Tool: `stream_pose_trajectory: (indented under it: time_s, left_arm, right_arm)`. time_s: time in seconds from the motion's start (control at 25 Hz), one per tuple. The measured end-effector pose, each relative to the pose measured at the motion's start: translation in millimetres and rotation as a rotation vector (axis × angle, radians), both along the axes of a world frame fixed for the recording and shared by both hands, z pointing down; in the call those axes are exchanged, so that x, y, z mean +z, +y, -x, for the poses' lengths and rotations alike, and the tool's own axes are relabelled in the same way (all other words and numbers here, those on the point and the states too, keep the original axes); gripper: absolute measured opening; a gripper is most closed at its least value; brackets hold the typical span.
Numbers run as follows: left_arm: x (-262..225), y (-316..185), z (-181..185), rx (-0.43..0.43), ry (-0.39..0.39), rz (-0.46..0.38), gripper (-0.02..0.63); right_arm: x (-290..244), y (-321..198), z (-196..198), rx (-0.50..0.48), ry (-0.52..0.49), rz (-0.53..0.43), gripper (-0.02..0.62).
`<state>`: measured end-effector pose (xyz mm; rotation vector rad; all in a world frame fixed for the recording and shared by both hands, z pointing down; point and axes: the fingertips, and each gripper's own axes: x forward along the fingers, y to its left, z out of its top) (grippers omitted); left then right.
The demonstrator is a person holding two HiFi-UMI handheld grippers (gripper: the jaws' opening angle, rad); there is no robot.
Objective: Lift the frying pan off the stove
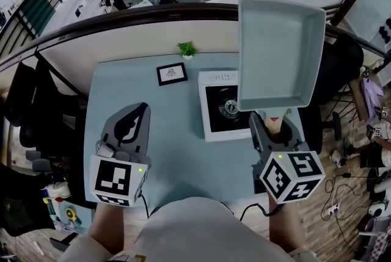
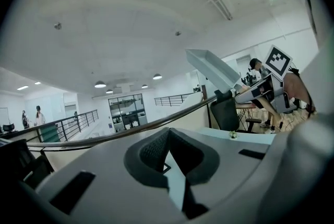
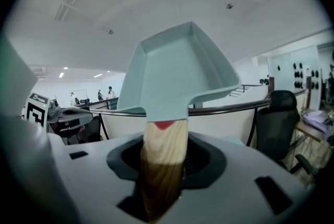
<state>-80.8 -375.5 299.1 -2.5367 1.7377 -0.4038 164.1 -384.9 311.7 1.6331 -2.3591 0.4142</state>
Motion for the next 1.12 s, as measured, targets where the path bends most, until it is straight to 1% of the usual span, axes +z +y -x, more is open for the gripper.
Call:
stream_pose_trajectory:
  time_s: [0.08,0.24,0.4,0.6,1.12]
  left_arm:
    - [-9.8,8.4,-0.2,0.001,0.021,-0.018,0.002]
    - [-16.5,19.9,-3.0,0.014,0.056,-0.033,0.002]
    - [-10.3,28.2,-14.2,0.044,0.049,-0.017,0.002]
    - [0.2,34.1,-16.0,0.045,0.041,0.012,0.002]
    - [-4.6,39.0,-22.1,0.066,0.027,0.003,0.002]
  right_arm:
    - [-6.0,10.0,0.6,-0.005,0.005,-0.018,0.164]
    - [-7.3,28.4,0.8,-0.025,0.054,-0.032,0.164]
    - [-1.3,39.2,1.7,-0.033,0.092,-0.027,0.164]
    - [6.5,44.6,5.9,-0.038,0.089,-0.009,0.164]
    - [4.2,51.0,-3.7,-0.018,0.066,0.002,0.164]
